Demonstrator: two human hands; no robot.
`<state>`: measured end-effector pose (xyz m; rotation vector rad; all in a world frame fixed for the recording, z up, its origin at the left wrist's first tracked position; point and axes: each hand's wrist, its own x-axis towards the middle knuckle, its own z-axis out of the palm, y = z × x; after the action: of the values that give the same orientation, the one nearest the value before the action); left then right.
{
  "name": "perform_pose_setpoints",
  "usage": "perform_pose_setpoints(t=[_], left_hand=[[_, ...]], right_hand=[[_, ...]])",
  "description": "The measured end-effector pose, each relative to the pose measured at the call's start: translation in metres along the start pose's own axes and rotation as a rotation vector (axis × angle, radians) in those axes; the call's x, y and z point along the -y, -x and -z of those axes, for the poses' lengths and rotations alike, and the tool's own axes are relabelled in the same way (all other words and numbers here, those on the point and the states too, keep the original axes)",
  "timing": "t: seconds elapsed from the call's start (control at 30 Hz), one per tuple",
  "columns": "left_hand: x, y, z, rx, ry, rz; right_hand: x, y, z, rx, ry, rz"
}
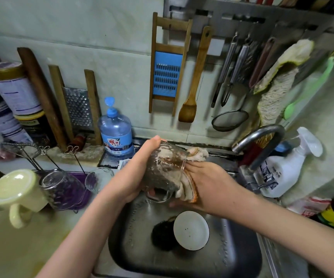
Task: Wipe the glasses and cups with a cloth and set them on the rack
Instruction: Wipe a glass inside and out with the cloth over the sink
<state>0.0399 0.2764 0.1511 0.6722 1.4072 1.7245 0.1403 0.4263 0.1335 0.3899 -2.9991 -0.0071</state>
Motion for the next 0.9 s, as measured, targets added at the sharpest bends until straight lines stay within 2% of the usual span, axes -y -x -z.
perform_pose_setpoints(t=[0.03, 0.1, 0.13, 0.23, 0.27, 0.33, 0.4, 0.43, 0.5, 0.6, 0.7, 0.8, 0.9], left_hand=[[0.001, 0.0, 0.007, 0.006, 0.014, -0.005], [0.01, -0.005, 0.014, -0.188, 0.095, 0.049], [0.012, -0.008, 0.016, -0.222, 0.094, 0.059], [0.012, -0.001, 0.006, -0.137, -0.112, 0.078], [0.01, -0.008, 0.0, -0.142, -0.104, 0.12], [0.016, -0.007, -0.004, -0.19, 0.048, 0.104], [0.022, -0.01, 0.001, -0.271, 0.119, 0.162], [0.023, -0.012, 0.004, -0.308, 0.133, 0.181], [0.03, -0.013, 0.012, -0.39, 0.188, 0.188], [0.034, -0.013, 0.016, -0.438, 0.275, 0.177], [0.037, -0.013, 0.015, -0.441, 0.287, 0.164], [0.037, -0.015, 0.018, -0.43, 0.319, 0.118], [0.036, -0.014, 0.024, -0.436, 0.314, 0.12]], right_hand=[[-0.002, -0.003, -0.002, -0.014, 0.029, 0.007], [-0.002, -0.003, -0.006, -0.027, -0.024, 0.01], [0.0, -0.002, -0.005, -0.006, -0.142, -0.006], [0.001, 0.005, -0.001, 0.097, -0.798, -0.138], [0.0, 0.006, 0.0, 0.114, -0.952, -0.159], [-0.004, 0.01, -0.002, 0.03, -1.164, -0.196], [-0.005, 0.015, -0.007, -0.149, -1.367, -0.327], [-0.005, 0.018, -0.01, -0.256, -1.392, -0.396], [-0.007, 0.023, -0.018, -0.423, -1.245, -0.452], [-0.015, 0.028, -0.024, -0.417, -1.183, -0.46], [-0.017, 0.026, -0.031, -0.387, -1.494, -0.442], [-0.022, 0.016, -0.044, -0.485, -1.832, -0.556], [-0.033, 0.005, -0.051, -0.59, -1.995, -0.727]])
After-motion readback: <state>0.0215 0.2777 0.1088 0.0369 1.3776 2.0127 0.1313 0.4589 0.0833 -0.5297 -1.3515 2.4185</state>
